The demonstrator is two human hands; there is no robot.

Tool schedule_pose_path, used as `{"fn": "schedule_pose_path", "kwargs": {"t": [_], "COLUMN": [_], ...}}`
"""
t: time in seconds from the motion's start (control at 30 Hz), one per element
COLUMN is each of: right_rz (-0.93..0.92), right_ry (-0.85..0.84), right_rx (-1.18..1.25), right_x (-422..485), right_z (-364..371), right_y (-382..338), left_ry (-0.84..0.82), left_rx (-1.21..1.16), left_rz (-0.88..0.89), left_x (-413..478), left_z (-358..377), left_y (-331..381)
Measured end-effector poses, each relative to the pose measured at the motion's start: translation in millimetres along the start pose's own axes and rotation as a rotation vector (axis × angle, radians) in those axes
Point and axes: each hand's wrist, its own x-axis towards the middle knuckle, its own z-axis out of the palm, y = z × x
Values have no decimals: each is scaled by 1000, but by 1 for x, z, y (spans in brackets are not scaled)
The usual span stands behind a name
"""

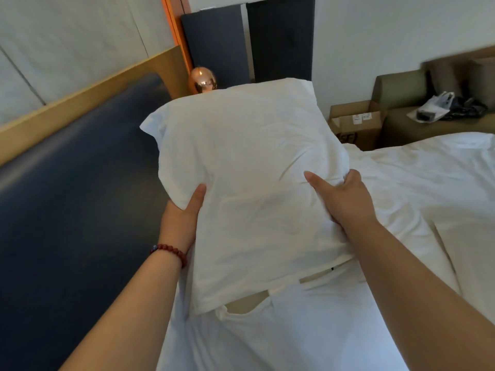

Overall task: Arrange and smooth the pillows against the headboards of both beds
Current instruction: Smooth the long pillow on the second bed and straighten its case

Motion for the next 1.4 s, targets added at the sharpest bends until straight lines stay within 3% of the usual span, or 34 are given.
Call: {"fn": "schedule_pose_path", "kwargs": {"t": [0.33,0.63,1.0,1.4], "right_rz": [-22,78,32,34], "right_ry": [-38,-41,-11,30], "right_rx": [-122,-384,-486,-455], "right_x": [212,268,258,257], "right_z": [151,266,324,337], "right_y": [78,199,238,255], "left_ry": [105,254,341,323], "left_rx": [124,409,406,367], "left_rz": [-341,-498,-412,-287], "left_x": [189,241,247,250], "left_z": [115,185,194,191], "left_y": [-104,-243,-313,-350]}}
